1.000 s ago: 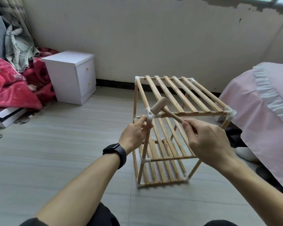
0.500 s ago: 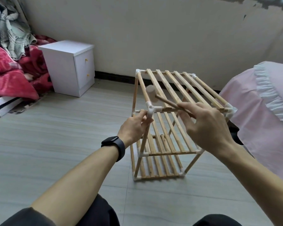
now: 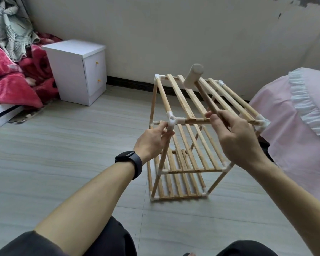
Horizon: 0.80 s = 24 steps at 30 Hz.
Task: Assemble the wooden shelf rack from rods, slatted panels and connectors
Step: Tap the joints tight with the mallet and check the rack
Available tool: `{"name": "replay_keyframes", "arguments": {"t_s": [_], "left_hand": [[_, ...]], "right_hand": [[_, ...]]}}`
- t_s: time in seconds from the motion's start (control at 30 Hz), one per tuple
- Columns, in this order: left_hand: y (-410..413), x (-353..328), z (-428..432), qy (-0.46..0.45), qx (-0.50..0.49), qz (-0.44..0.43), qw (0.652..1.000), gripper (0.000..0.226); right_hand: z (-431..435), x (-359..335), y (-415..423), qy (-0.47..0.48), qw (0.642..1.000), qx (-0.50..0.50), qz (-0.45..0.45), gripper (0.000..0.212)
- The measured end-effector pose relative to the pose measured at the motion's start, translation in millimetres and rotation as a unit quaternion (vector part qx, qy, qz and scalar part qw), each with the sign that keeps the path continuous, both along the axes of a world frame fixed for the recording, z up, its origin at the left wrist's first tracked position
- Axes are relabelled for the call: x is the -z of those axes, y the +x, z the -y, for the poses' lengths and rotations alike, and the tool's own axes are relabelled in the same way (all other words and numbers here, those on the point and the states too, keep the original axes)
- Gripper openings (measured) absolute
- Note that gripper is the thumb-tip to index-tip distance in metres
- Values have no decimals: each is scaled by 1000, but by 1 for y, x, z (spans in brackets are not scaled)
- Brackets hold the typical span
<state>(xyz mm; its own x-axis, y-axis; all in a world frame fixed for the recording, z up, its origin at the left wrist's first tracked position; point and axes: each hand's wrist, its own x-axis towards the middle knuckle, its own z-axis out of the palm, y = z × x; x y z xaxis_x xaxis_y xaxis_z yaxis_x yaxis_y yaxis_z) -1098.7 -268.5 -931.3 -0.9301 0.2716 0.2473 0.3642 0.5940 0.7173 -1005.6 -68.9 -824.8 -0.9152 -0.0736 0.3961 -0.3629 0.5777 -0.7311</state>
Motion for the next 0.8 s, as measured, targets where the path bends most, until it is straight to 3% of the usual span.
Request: {"name": "replay_keyframes", "arguments": {"t_s": [0.1, 0.2, 0.23, 0.3, 0.33, 0.43, 0.47, 0.5, 0.57, 0.6, 0.7, 0.77, 0.8], "left_hand": [[0, 0, 0, 1, 3, 0, 1000, 30], [0, -1, 0, 4, 6, 3, 1000, 32], [0, -1, 1, 6, 6, 4, 1000, 32], [1, -1, 1, 6, 6, 7, 1000, 30], [0, -1, 1, 4, 6, 6, 1000, 30], [0, -1, 1, -1, 6, 3, 1000, 31], [0, -2, 1, -2, 7, 3, 1000, 31], [0, -2, 1, -2, 8, 4, 1000, 30], [2, -1, 1, 1, 8, 4, 1000, 28], [2, -2, 1, 1, 8, 4, 1000, 28], [1, -1, 1, -4, 7, 3, 1000, 29], [1, -1, 1, -4, 6, 4, 1000, 30], [1, -2, 1, -3, 4, 4, 1000, 30]], "right_hand": [[2, -1, 0, 0, 1000, 3, 11, 18], [3, -1, 1, 16, 991, 60, -120, 18], [3, 1, 0, 68, 990, 55, -108, 18], [-2, 9, 0, 195, 981, -5, 13, 18], [-3, 8, 1, 200, 979, -14, 28, 18], [-1, 2, 5, 117, 977, 43, -174, 14], [-2, 2, 5, 118, 970, 56, -205, 15], [-2, 4, 4, 147, 968, 55, -197, 16], [-3, 13, 1, 236, 971, 11, -37, 20], [-4, 14, 1, 238, 971, 7, 1, 20], [1, 8, 4, 126, 975, 44, -177, 15], [0, 8, 3, 176, 964, 41, -196, 17], [1, 10, 2, 237, 960, 24, -145, 19]]}}
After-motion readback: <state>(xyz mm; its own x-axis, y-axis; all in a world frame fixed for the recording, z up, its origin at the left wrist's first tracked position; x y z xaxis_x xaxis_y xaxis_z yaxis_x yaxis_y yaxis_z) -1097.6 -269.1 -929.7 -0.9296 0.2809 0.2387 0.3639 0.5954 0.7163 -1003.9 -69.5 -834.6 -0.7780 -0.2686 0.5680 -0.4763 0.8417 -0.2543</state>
